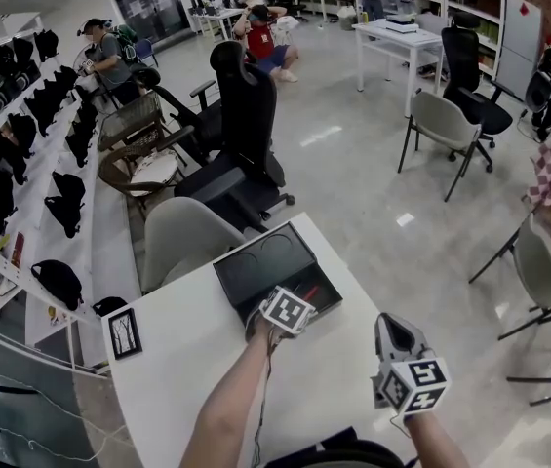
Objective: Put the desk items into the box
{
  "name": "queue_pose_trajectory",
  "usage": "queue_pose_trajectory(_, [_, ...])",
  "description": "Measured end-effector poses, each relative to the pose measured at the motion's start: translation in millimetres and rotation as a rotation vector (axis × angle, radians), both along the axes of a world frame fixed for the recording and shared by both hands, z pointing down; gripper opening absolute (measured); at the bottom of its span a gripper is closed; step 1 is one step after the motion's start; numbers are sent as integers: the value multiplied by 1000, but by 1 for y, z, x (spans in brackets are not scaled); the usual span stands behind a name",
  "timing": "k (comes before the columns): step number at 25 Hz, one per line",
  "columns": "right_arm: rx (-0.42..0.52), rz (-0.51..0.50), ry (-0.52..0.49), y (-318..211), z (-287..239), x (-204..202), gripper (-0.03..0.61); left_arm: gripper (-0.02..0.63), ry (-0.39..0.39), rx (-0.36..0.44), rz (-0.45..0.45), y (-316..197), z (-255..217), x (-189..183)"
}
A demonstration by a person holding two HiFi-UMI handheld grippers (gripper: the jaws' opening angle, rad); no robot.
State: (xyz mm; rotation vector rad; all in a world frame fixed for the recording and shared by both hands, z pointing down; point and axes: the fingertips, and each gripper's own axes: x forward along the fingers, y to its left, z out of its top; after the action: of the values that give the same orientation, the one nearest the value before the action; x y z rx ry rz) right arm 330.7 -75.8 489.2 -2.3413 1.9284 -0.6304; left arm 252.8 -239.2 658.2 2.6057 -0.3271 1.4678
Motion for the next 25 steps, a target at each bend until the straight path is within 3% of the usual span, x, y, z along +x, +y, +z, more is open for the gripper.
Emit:
queue_pose_trajectory(8, [11,-11,2,-4,-4,-3,3,83,83,68,-10,-5,-34,6])
queue_pose_trajectory(16, [28,-26,3,-6,-9,-8,3,83,244,162,-42,-10,-89,5])
queue_pose_trajectory(25, [41,-49,15,-14,-16,-14,3,101,408,235,-141,-18,-149,-20])
